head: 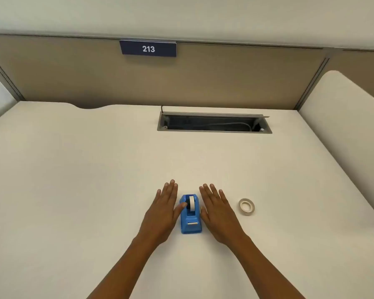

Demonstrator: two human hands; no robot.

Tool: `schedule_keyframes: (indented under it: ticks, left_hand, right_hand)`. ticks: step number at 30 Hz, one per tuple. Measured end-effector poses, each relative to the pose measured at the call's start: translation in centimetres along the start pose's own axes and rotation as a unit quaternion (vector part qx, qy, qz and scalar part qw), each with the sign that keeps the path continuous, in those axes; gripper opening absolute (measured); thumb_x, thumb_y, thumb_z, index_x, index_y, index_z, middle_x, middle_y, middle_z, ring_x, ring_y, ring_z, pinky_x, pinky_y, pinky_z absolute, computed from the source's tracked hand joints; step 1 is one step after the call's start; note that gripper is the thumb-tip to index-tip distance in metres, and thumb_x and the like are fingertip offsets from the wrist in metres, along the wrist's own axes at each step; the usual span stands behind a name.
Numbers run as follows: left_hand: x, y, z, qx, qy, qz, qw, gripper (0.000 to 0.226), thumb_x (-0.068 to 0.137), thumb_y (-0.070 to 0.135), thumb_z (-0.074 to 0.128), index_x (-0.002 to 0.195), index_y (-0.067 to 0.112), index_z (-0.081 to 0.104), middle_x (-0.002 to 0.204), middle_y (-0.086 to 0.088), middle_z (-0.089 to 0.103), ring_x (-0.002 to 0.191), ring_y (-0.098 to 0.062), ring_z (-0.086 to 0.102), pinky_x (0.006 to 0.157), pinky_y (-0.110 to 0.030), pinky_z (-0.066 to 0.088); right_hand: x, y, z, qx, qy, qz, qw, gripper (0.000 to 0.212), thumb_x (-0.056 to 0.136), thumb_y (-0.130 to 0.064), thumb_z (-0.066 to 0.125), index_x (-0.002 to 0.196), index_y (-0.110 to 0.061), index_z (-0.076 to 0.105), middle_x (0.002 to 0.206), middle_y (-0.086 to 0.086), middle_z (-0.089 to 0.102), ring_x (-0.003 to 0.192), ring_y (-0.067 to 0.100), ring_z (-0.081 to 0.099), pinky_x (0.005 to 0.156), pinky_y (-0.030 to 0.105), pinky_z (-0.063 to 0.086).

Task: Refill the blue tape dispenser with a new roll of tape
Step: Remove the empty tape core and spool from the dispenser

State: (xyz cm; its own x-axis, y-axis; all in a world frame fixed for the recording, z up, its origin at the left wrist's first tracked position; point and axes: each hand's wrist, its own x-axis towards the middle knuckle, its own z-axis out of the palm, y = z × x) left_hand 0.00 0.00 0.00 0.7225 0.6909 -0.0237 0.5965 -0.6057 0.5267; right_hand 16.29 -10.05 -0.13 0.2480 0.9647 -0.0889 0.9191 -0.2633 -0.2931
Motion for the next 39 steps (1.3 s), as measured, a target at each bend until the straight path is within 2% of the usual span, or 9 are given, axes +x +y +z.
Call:
schedule_keyframes:
  ticks: [5,8,10,13,17,22,27,35,39]
  left_hand:
    - [-1.0,-0.8,0.9,-0.053,-0.098,0.008,0.994,0.088,0.071,0.078,0.030,0.134,0.039,-0.017,0.145,0.022,-0.013,0.136,0.003,-0.010,0.110,-0.021,0.001]
    - [-1.1,-1.0,1.1,-0.084,-0.109,-0.006,0.991,0.105,0.054,0.085,0.048,0.129,0.054,-0.019,0.148,0.021,-0.009,0.136,0.000,-0.003,0.111,-0.029,0.014]
    - [-1.0,-1.0,1.1,-0.105,-0.101,-0.007,0.989,0.108,0.050,0.081,0.058,0.125,0.063,-0.019,0.148,0.023,-0.005,0.137,-0.001,-0.003,0.109,-0.032,0.019]
    - [-1.0,-0.9,1.0,-0.131,-0.082,-0.001,0.988,0.108,0.056,0.066,0.072,0.125,0.069,-0.012,0.137,0.034,-0.001,0.139,-0.004,0.000,0.104,-0.030,0.022]
    - [-0.9,-0.8,1.0,-0.160,-0.077,-0.022,0.984,0.104,0.058,0.059,0.076,0.123,0.072,-0.005,0.149,0.023,0.015,0.143,-0.011,0.004,0.107,-0.033,0.020]
    - [-0.9,-0.8,1.3,-0.168,-0.082,-0.038,0.982,0.104,0.058,0.059,0.076,0.124,0.071,-0.004,0.153,0.017,0.020,0.144,-0.017,0.008,0.112,-0.038,0.016]
    - [-0.9,-0.9,1.4,-0.174,-0.073,-0.034,0.981,0.103,0.058,0.060,0.075,0.123,0.072,-0.003,0.132,0.043,0.006,0.143,-0.017,0.006,0.105,-0.030,0.013]
    - [-0.9,-1.1,1.6,-0.189,-0.075,-0.034,0.979,0.101,0.059,0.061,0.074,0.126,0.069,-0.001,0.138,0.035,0.011,0.141,-0.009,0.004,0.106,-0.028,0.010]
    - [-1.0,-1.1,1.5,-0.195,-0.073,-0.033,0.977,0.101,0.058,0.060,0.075,0.128,0.068,0.002,0.126,0.056,0.003,0.135,0.001,0.001,0.106,-0.028,0.010]
  right_hand:
    - [-0.9,-0.1,0.3,0.021,-0.012,-0.033,0.999,0.051,0.101,-0.027,0.020,0.148,-0.018,0.002,0.160,-0.003,0.004,0.146,0.012,-0.007,0.119,0.029,-0.006]
    - [-1.0,-0.2,0.2,0.059,-0.021,-0.029,0.998,0.051,0.102,-0.025,0.022,0.149,-0.019,0.005,0.159,-0.005,0.008,0.146,0.010,-0.004,0.120,0.028,-0.002]
    - [-1.1,-0.1,0.1,0.099,-0.038,-0.023,0.994,0.050,0.102,-0.025,0.024,0.149,-0.021,0.007,0.159,-0.006,0.011,0.146,0.009,0.001,0.118,0.025,0.000]
    - [-0.9,0.0,-0.8,0.241,-0.031,0.022,0.970,0.048,0.100,-0.025,0.034,0.147,-0.024,0.020,0.156,-0.006,0.024,0.143,0.010,0.019,0.114,0.022,0.013]
    - [0.1,-0.3,-2.7,0.377,0.007,0.039,0.925,0.057,0.089,-0.023,0.060,0.140,-0.029,0.037,0.146,-0.011,0.043,0.131,0.006,0.041,0.106,0.027,0.036]
    - [1.1,-0.6,-3.0,0.328,-0.004,-0.002,0.945,0.063,0.076,-0.015,0.074,0.132,-0.028,0.049,0.135,-0.011,0.055,0.123,0.008,0.050,0.100,0.031,0.045]
    - [1.3,-0.5,-2.6,0.330,0.006,0.003,0.944,0.057,0.074,-0.011,0.075,0.125,-0.026,0.054,0.126,-0.009,0.061,0.116,0.011,0.055,0.095,0.030,0.048]
    - [1.4,-0.4,-2.6,0.335,0.017,-0.001,0.942,0.059,0.073,-0.017,0.077,0.126,-0.027,0.054,0.124,-0.012,0.063,0.113,0.006,0.056,0.092,0.032,0.051]
    - [1.4,-0.4,-2.5,0.336,0.040,-0.009,0.941,0.053,0.073,-0.017,0.075,0.122,-0.030,0.056,0.118,-0.014,0.065,0.107,0.005,0.058,0.094,0.035,0.050]
